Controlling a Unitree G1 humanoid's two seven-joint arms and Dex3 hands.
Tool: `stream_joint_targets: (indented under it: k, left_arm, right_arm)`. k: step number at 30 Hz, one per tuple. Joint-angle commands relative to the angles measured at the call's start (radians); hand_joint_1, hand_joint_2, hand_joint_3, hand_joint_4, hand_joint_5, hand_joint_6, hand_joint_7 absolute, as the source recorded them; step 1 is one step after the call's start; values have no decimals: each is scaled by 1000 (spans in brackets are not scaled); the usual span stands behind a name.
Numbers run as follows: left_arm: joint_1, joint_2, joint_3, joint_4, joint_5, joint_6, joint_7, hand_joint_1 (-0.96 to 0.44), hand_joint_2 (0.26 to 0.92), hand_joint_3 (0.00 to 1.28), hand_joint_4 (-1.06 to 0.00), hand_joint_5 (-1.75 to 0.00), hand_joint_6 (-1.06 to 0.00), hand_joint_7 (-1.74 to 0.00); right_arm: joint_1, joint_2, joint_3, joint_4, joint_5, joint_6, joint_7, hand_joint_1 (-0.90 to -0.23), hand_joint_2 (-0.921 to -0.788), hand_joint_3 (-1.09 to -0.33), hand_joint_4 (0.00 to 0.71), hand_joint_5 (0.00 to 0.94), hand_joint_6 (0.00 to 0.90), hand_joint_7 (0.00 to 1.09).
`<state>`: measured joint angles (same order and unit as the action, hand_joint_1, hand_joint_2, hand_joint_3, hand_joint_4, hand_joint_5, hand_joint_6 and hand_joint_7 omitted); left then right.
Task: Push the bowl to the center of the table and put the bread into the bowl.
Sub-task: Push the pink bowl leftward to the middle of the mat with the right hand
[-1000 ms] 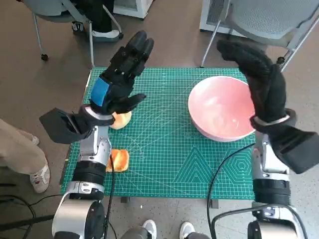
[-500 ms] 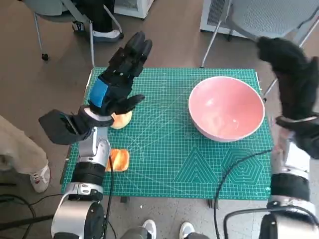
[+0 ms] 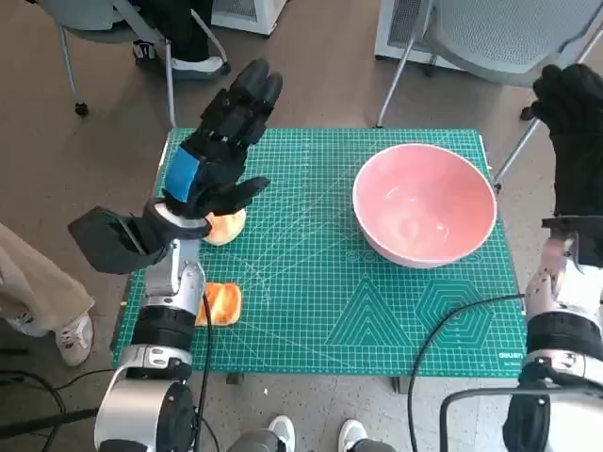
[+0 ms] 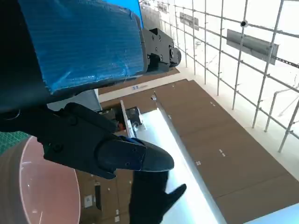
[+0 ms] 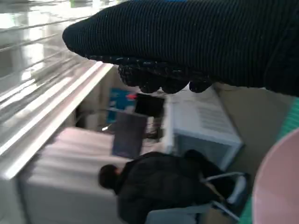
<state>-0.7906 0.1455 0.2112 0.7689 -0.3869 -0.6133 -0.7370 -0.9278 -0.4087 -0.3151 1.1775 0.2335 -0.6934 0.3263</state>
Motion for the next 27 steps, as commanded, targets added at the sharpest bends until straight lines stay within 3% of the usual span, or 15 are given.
stream_joint_targets:
  k: [1,4,7,14,27]
  left_arm:
    - [15,8,3,-17,3,7,4,-669,921,187,-13,-2,-176,-4]
    - [21,10,2,-33,3,10,7,-668,921,188,-14,-2,-177,-5]
    - [26,19,4,-44,4,13,12,-664,921,192,-11,0,-174,-3]
    - [31,27,7,-47,2,15,11,-663,921,194,-9,0,-172,-2]
    - [39,39,8,-62,3,19,16,-656,921,196,1,1,-171,-2]
  right_arm:
    - [6,-10,-2,55,-25,46,-31,-679,-921,-795,139,0,84,323]
    - [11,-14,3,76,-39,69,-47,-676,-921,-806,136,0,88,310]
    - [20,-16,8,112,-66,128,-82,-645,-921,-875,134,0,102,279]
    - [26,-12,0,137,-86,199,-105,-620,-921,-902,133,0,142,216]
    - [40,8,-47,152,-70,310,-105,-641,-921,-833,130,2,158,168]
